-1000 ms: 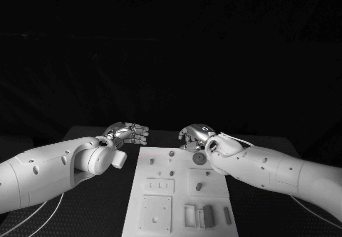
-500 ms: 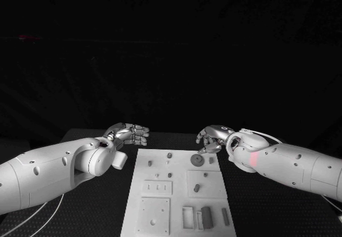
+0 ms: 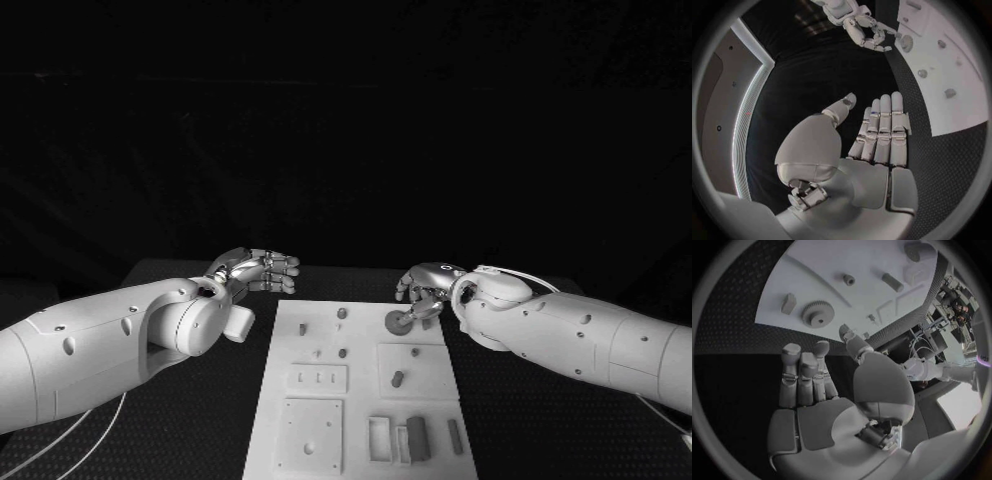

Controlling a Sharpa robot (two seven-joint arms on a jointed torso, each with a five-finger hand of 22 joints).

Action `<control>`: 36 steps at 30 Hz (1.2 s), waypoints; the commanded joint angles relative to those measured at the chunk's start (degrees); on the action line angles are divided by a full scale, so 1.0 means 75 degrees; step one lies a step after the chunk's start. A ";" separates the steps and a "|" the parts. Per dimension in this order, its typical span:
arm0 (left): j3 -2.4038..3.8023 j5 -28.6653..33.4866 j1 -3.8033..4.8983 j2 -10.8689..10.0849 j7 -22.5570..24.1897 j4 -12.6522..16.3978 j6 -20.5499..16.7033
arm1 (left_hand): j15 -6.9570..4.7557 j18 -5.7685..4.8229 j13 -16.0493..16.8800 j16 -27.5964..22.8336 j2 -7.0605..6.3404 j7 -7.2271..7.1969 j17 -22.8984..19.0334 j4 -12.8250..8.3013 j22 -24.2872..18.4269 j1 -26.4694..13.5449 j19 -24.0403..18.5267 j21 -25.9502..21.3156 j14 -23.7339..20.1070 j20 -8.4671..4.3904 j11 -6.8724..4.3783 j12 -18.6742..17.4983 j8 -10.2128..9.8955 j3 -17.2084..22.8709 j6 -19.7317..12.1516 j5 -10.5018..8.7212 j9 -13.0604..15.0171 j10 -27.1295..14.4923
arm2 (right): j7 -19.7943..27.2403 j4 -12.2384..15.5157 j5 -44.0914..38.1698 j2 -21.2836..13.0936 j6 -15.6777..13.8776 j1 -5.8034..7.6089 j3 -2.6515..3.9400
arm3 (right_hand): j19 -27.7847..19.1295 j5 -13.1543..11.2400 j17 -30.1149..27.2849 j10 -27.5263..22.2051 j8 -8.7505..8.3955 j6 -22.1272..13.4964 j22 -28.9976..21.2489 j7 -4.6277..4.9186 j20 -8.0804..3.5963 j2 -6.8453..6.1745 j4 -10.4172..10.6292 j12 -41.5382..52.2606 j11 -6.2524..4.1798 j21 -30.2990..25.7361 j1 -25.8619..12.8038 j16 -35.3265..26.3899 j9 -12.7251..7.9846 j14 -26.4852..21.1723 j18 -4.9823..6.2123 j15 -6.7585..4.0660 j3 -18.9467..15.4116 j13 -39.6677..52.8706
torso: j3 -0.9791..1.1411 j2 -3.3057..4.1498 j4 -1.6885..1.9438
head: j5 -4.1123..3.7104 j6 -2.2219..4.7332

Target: Assemble the parts on the task board

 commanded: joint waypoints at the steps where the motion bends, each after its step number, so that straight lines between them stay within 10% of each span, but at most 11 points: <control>1: 0.0006 -0.0041 0.0009 0.0015 0.0111 0.0034 0.0059 | 0.0010 0.0083 0.0006 -0.0029 -0.0002 -0.0042 0.0013 -0.0057 0.0008 -0.0084 -0.0002 -0.0037 0.0039 0.0066 0.0018 0.0003 0.0026 0.0004 -0.0021 0.0050 -0.0010 0.0019 | -0.0008 -0.0200 -0.0168 0.0102 0.0219 -0.0122 -0.0034 | -0.0039 0.0024 0.0011 -0.0037 -0.0022 -0.0038 0.0124 -0.0012 -0.0002 0.0018 0.0001 0.0051 0.0001 0.0017 -0.0059 0.0034 -0.0010 -0.0041 0.0478 -0.0003 -0.0033 0.0018 | -0.0009 0.0010 0.0023 | -0.0021 0.0003; 36: 0.0005 -0.0052 0.0007 0.0038 0.0096 -0.0021 0.0094 | 0.0012 0.0082 0.0009 -0.0057 0.0007 -0.0039 0.0037 -0.0074 0.0019 -0.0094 -0.0004 -0.0048 0.0042 0.0068 0.0022 -0.0014 0.0026 0.0016 -0.0031 0.0050 -0.0015 0.0013 | -0.0045 -0.0812 -0.0274 0.0471 -0.0149 -0.0385 -0.0047 | -0.0025 0.0024 0.0047 -0.0079 0.0008 -0.0033 0.0137 -0.0010 -0.0030 0.0445 -0.0029 0.0199 0.0002 0.0090 0.0081 0.0129 0.0014 -0.0045 0.0478 -0.0003 0.0018 0.0155 | -0.0009 -0.0008 0.0037 | 0.0027 -0.0062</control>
